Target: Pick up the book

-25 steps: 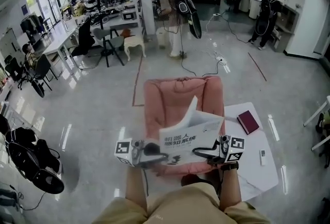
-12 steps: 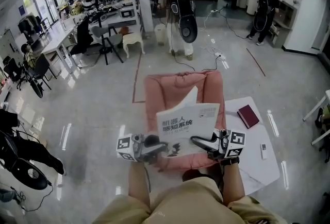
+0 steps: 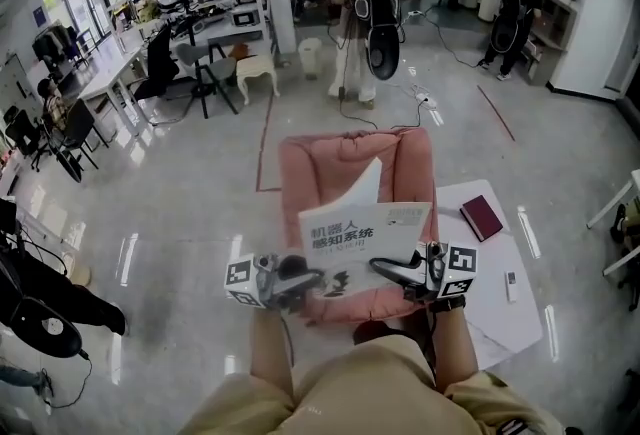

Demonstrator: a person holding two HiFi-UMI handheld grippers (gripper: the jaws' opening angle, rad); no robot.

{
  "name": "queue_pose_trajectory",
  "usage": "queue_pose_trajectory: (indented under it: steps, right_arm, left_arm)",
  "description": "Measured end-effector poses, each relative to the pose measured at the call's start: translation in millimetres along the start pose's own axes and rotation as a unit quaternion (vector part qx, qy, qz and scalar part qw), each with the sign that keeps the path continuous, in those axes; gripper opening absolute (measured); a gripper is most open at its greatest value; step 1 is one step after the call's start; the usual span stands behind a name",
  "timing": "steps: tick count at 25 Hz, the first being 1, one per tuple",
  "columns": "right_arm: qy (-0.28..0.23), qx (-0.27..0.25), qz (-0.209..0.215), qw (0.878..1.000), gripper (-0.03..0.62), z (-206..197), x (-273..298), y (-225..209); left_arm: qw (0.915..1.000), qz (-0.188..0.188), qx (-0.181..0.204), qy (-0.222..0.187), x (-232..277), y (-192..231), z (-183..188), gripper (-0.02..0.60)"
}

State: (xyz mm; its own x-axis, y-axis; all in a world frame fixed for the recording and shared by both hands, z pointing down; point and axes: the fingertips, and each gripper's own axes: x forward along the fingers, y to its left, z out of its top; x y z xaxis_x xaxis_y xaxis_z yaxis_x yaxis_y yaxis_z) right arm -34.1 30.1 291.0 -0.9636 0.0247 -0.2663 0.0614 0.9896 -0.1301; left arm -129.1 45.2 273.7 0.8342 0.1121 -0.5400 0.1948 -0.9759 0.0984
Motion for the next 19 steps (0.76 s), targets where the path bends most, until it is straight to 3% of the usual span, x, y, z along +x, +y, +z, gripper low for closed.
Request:
queue_pose_trajectory:
  steps: [11,19]
  right_arm:
    - [0.013,0.001,-0.017,1.0,0.011,-8.2,-1.0,-4.6]
    - [0.019,0.018,-0.033,0.999,0.01,-8.8,-10.1,-3.5]
  left_arm:
    - [0.9998,0.013,-0.013,-0.013,-5.6,5.0,-5.5,0.065]
    - [0.9976,0.008,-0.036,-0.058,-0.5,0.8,-15.0,0.072]
